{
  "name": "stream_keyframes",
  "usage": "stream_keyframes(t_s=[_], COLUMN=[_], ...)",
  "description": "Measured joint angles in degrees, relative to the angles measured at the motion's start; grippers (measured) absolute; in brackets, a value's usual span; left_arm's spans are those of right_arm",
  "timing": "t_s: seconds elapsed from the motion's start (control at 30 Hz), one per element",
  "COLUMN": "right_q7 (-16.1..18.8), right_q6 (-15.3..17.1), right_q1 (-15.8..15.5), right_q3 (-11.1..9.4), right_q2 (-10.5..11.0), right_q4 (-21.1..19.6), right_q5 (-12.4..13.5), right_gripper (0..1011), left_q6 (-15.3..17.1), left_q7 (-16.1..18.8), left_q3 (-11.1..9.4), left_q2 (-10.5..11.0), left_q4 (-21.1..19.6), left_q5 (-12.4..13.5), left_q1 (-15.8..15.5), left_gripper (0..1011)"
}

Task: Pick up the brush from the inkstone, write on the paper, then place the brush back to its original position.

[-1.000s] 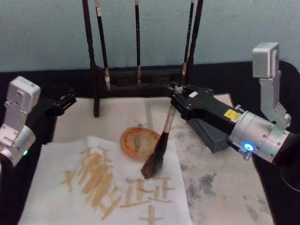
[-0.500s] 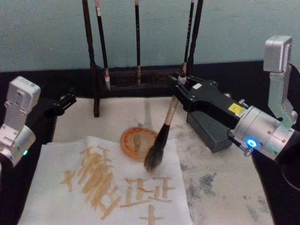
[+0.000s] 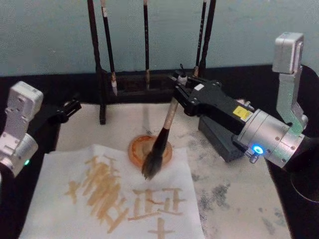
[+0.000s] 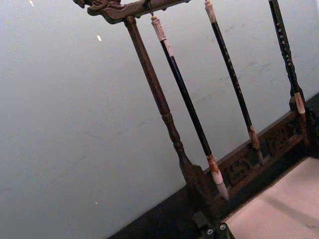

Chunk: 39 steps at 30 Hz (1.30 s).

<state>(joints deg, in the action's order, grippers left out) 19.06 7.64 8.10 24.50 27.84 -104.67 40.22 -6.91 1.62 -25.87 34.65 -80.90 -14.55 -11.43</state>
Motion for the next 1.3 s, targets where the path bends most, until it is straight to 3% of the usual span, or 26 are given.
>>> stream_keyframes(t_s=[0.37, 0.67, 0.77, 0.83, 0.97, 1.03, 1.1, 1.2, 1.3], right_q7=[-0.17, -1.03, -1.55, -2.18, -2.82, -3.90, -4.22, -5.77, -6.87], right_q6=[0.47, 0.65, 1.10, 1.96, 2.72, 3.40, 3.76, 5.66, 6.83], right_q1=[0.18, -0.21, -0.28, -0.29, -0.29, -0.39, -0.41, -0.48, -0.52], right_q3=[-0.17, -1.35, -2.08, -3.06, -4.11, -5.19, -5.53, -7.30, -8.43], right_q2=[-0.29, -0.82, -1.23, -1.74, -2.09, -2.48, -2.57, -2.97, -3.27], right_q4=[-0.04, -0.09, -0.06, 0.26, 0.53, 0.73, 0.80, 1.27, 1.80], right_q5=[0.68, 3.54, 5.53, 8.63, 11.43, 14.15, 14.97, 19.33, 22.05], right_gripper=[179, 180, 179, 179, 180, 180, 179, 180, 180], left_q6=[0.00, 0.00, 0.00, 0.00, 0.00, 0.00, 0.00, 0.00, 0.00], left_q7=[0.00, 0.00, 0.00, 0.00, 0.00, 0.00, 0.00, 0.00, 0.00], left_q3=[0.00, 0.01, 0.00, 0.00, 0.00, 0.00, 0.00, 0.00, 0.00], left_q2=[0.00, 0.00, 0.00, 0.00, 0.00, 0.00, 0.00, 0.00, 0.00], left_q4=[0.00, 0.00, 0.00, 0.00, 0.00, 0.00, 0.00, 0.00, 0.00], left_q5=[0.00, 0.00, 0.00, 0.00, 0.00, 0.00, 0.00, 0.00, 0.00], left_q1=[0.00, 0.00, 0.00, 0.00, 0.00, 0.00, 0.00, 0.00, 0.00], left_gripper=[1000, 1002, 1002, 1002, 1002, 1002, 1002, 1002, 1002])
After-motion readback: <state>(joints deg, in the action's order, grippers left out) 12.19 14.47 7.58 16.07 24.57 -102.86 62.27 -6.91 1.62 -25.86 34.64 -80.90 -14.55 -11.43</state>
